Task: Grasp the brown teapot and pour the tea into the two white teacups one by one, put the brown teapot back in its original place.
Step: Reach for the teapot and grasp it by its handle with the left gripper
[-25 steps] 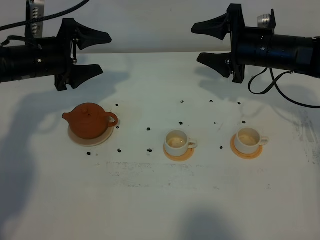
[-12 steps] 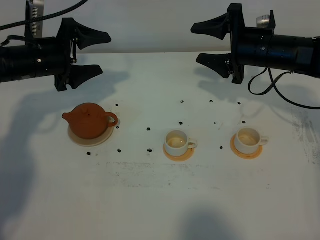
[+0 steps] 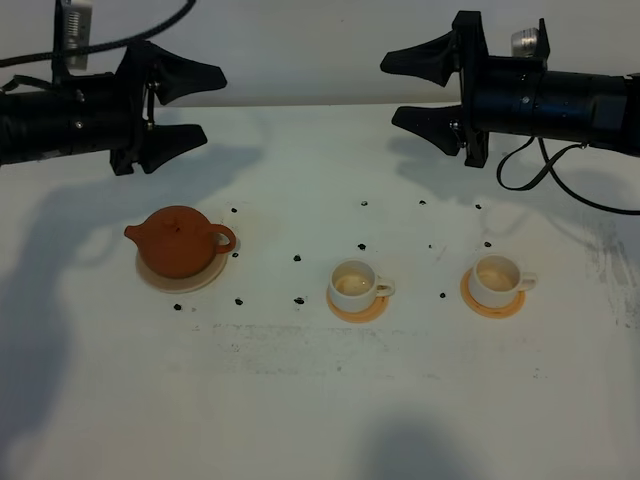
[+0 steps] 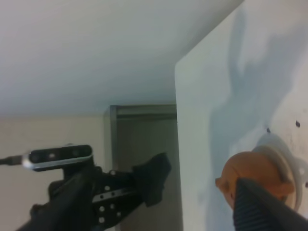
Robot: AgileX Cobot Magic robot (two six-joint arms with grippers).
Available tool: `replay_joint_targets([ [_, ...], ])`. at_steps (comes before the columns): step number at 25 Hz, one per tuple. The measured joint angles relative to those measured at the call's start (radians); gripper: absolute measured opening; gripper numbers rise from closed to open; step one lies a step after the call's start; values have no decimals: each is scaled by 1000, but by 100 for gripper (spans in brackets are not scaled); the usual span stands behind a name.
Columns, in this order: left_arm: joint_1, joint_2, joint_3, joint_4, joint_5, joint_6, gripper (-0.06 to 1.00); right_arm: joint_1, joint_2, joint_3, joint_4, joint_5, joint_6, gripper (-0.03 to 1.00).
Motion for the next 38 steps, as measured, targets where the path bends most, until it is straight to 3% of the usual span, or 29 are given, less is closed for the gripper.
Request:
replay_joint_targets([
  [7, 0, -32, 0, -42, 29, 151, 75, 0, -6, -1, 4, 15, -170, 53],
  [10, 0, -91, 0, -16, 10, 214, 75, 0, -46, -2, -23, -37, -224, 53],
  [18, 0, -269, 0, 233, -108, 247, 75, 0, -231, -9, -320, -213, -233, 52],
  [26, 0, -425, 0, 497, -155, 234, 74, 0, -398, -9, -796, -258, -17, 52],
  [31, -16, -439, 0, 679, -167, 149, 74, 0, -486, -9, -1096, -229, 174, 52],
  [38, -122, -439, 0, 961, -196, 4, 74, 0, -613, -9, -1331, -155, 336, 52],
])
